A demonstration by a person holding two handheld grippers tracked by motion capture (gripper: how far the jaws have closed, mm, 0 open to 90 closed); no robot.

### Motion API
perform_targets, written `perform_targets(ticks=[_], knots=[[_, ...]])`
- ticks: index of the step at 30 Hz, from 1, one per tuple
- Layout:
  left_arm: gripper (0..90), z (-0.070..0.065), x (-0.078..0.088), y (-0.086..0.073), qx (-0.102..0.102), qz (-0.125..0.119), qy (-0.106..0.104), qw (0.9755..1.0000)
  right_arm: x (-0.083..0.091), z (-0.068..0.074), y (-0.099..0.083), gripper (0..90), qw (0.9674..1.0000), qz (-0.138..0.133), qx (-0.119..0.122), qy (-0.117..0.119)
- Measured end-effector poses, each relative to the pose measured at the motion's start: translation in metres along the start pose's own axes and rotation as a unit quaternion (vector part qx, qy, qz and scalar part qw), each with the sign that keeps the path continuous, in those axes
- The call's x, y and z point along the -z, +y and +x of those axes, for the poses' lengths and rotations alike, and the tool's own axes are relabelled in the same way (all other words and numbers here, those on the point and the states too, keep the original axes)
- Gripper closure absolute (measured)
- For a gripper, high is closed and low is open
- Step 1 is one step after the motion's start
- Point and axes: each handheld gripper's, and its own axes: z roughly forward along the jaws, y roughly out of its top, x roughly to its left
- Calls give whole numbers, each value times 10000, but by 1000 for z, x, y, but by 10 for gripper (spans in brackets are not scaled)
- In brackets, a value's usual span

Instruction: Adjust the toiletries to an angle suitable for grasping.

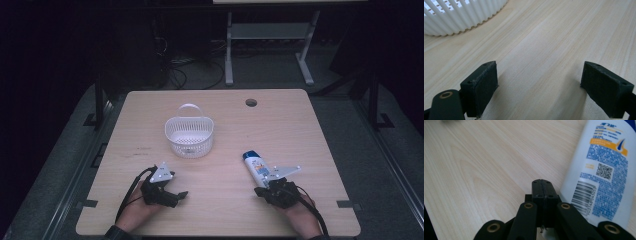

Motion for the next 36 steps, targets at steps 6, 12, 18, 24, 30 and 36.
perform_targets(ticks=[6, 12, 18, 24, 30, 36], knots=[[129, 0, 0, 0, 13, 10, -7, 10000, 8, -7, -7, 896, 9999, -30, -93, -77], [129, 0, 0, 0, 12, 4, 1, 10000, 14, -12, -14, 896, 9998, -24, -147, -127], [129, 0, 0, 0, 13, 3, 0, 10000, 20, -17, -20, 895, 9996, -17, -230, -187], [129, 0, 0, 0, 13, 3, 1, 10000, 29, -25, -28, 896, 9990, -66, -350, -266], [129, 0, 0, 0, -2, 5, 9, 10000, 31, -24, -27, 880, 9991, -159, -349, -183], [129, 0, 0, 0, 0, 8, 1, 10000, 32, -23, -26, 795, 9992, -196, -328, -77]])
